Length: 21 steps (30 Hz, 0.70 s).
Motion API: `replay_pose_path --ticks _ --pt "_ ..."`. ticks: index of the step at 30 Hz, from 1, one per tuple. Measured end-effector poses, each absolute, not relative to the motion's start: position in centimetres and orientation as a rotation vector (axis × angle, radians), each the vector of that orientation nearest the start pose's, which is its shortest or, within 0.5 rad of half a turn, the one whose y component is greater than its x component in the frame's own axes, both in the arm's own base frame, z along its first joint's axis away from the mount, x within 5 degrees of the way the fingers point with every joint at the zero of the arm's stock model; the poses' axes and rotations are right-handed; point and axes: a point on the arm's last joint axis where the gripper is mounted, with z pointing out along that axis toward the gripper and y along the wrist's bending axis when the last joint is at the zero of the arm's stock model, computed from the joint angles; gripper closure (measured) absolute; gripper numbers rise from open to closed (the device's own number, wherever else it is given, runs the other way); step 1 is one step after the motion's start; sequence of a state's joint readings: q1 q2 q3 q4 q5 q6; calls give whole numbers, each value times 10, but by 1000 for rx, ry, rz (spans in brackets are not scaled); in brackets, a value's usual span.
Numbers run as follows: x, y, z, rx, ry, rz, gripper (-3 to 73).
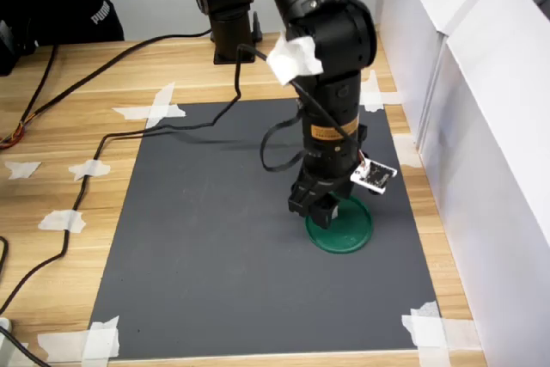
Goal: Grasp a white terminal and put it on the green lid.
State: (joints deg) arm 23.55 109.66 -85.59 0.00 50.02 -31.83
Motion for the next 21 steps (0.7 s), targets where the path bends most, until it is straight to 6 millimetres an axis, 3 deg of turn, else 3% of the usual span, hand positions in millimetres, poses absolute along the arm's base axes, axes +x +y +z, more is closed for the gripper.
replay_pose_path --ticks 5,8,12,17,21 --pt "353 154 288 -1135 2376 -14 123" --pt "330 144 321 -1047 2318 -10 176" --pt "296 126 344 -980 2261 -14 328" --pt "259 94 360 -827 2251 60 596" --pt "227 69 374 -739 2203 30 694"
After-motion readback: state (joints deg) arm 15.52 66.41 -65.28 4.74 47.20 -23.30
